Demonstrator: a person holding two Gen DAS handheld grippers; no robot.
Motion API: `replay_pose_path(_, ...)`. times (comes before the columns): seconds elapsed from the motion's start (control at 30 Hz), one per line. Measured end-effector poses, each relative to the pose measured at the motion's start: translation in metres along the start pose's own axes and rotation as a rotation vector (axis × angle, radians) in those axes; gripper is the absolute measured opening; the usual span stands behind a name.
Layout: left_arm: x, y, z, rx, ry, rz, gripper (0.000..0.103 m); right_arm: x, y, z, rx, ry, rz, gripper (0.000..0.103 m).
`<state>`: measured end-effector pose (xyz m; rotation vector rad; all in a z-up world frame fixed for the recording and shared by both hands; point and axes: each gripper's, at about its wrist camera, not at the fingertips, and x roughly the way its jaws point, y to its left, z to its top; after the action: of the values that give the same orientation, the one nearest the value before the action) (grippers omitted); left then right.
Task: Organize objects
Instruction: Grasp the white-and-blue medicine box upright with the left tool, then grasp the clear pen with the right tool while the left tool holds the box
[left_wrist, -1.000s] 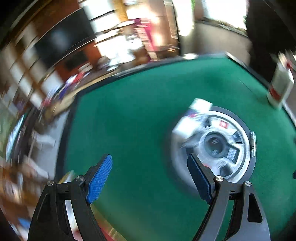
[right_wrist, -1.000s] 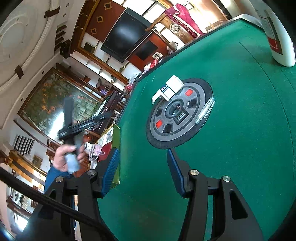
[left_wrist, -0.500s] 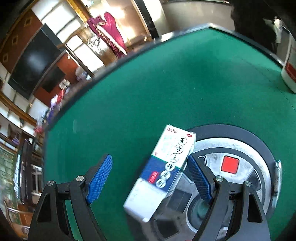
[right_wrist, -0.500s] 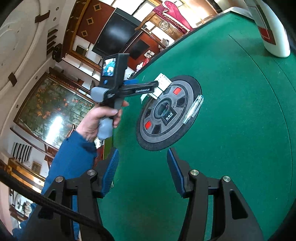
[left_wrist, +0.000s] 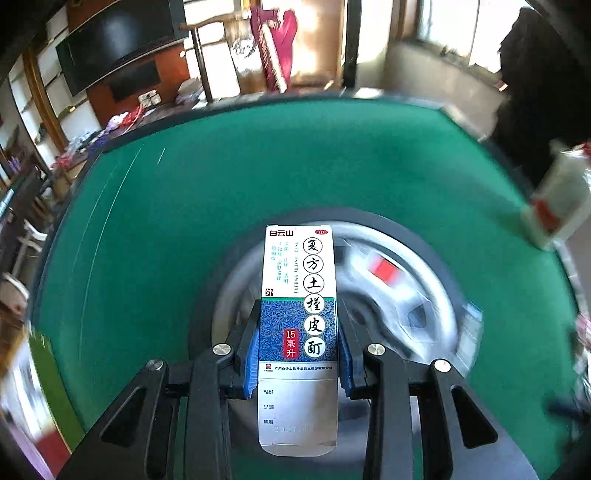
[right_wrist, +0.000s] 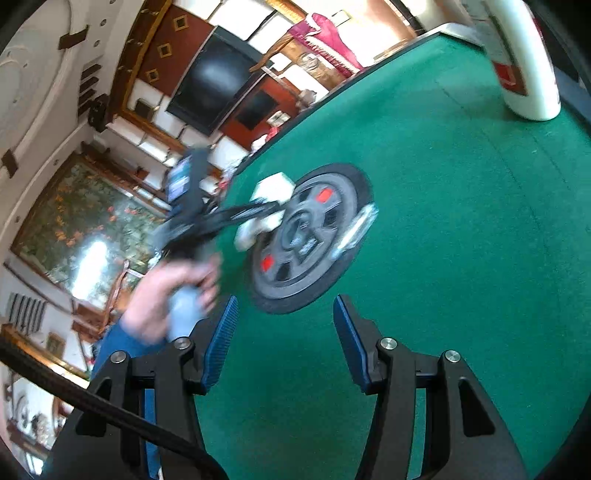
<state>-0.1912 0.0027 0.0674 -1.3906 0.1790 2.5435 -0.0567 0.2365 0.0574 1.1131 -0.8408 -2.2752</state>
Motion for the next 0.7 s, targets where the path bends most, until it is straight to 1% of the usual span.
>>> replay_pose_path(0.07,-0.033,0.003,-0.038,-0.043,-0.047,-0.043,0.029,0.002,-0.002,0.002,-0.021,-0.002,-0.037,0.051)
replay_pose_path(0.1,-0.041,0.004,-0.049,-0.056,-0.068,-0.070,0.029,0.004,-0.002,0.004,-0.035,-0.005,-0.066,0.044)
replay_pose_path(0.13,-0.052,0.007,-0.063,-0.071,-0.098,-0.094,0.029,0.006,-0.002,0.005,-0.046,-0.009,-0.100,0.043)
replay_pose_path(0.17,-0.058,0.008,-0.075,-0.082,-0.117,-0.099,0.029,0.010,-0.003,0.008,-0.046,-0.011,-0.126,0.042)
replay_pose_path(0.23,-0.066,0.009,-0.087,-0.071,-0.143,-0.107,0.029,0.019,-0.005,0.012,-0.019,0.005,-0.137,0.042)
replay_pose_path(0.27,-0.068,0.010,-0.086,-0.070,-0.151,-0.109,0.029,0.024,-0.004,0.013,-0.007,0.013,-0.135,0.040)
replay_pose_path(0.33,-0.064,0.008,-0.078,-0.040,-0.170,-0.106,0.029,0.037,0.000,0.018,-0.004,0.032,-0.171,0.040)
replay_pose_path(0.4,-0.064,0.010,-0.078,-0.038,-0.177,-0.098,0.029,0.046,0.002,0.022,0.004,0.016,-0.215,0.040)
replay_pose_path(0.47,-0.063,0.006,-0.080,-0.011,-0.179,-0.095,0.029,0.056,0.004,0.029,-0.002,0.014,-0.273,0.040)
replay_pose_path(0.5,-0.066,0.003,-0.089,0.000,-0.184,-0.082,0.029,0.061,0.005,0.032,-0.003,0.009,-0.311,0.040)
replay_pose_path(0.53,-0.065,0.004,-0.090,0.000,-0.190,-0.074,0.029,0.066,0.004,0.037,-0.005,0.009,-0.354,0.040)
replay_pose_path(0.6,-0.061,0.010,-0.091,-0.016,-0.181,-0.103,0.029,0.073,0.003,0.042,0.002,0.008,-0.387,0.040)
replay_pose_path(0.63,-0.061,0.013,-0.091,-0.029,-0.184,-0.105,0.029,0.081,0.005,0.045,-0.012,0.033,-0.423,0.040)
replay_pose_path(0.7,-0.061,0.016,-0.091,-0.033,-0.186,-0.100,0.029,0.093,0.010,0.048,-0.037,0.056,-0.450,0.040)
